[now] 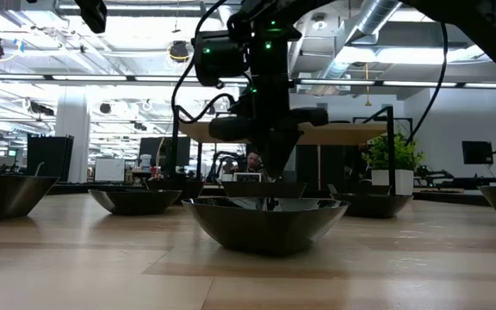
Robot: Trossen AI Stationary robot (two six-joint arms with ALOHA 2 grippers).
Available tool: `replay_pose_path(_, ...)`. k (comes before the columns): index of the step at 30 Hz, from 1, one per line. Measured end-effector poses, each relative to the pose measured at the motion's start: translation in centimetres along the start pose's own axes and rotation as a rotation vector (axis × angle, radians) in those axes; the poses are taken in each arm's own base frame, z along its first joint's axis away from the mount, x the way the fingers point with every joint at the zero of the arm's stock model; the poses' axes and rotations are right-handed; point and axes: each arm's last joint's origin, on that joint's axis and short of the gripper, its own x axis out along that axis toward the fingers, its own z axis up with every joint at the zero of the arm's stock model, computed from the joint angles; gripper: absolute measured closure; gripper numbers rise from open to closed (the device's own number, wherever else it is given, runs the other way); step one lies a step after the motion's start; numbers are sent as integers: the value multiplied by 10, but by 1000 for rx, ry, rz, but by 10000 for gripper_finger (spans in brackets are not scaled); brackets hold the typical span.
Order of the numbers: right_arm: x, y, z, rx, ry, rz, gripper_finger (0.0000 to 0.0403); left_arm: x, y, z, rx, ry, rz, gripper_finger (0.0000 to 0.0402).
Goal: Pick & Place Mini shaped plates
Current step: Stack the drop-shaped plate on top of the drop-shaped plates on the shelf
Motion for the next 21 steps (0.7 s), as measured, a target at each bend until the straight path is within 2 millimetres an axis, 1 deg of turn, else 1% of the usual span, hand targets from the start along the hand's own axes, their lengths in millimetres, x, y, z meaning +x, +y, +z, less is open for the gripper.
replay_pose_path(6, 2, -1, 2, -166, 17, 15, 344, 0, 0, 0, 0, -4, -1, 257)
replay_pose_path(12, 5, -5, 1, -231, 61, 1, 344, 0, 0, 1, -2, -12, -2, 257)
replay_pose_path(21, 4, -2, 0, -343, 69, 37, 344, 0, -1, 3, -13, -30, -6, 257)
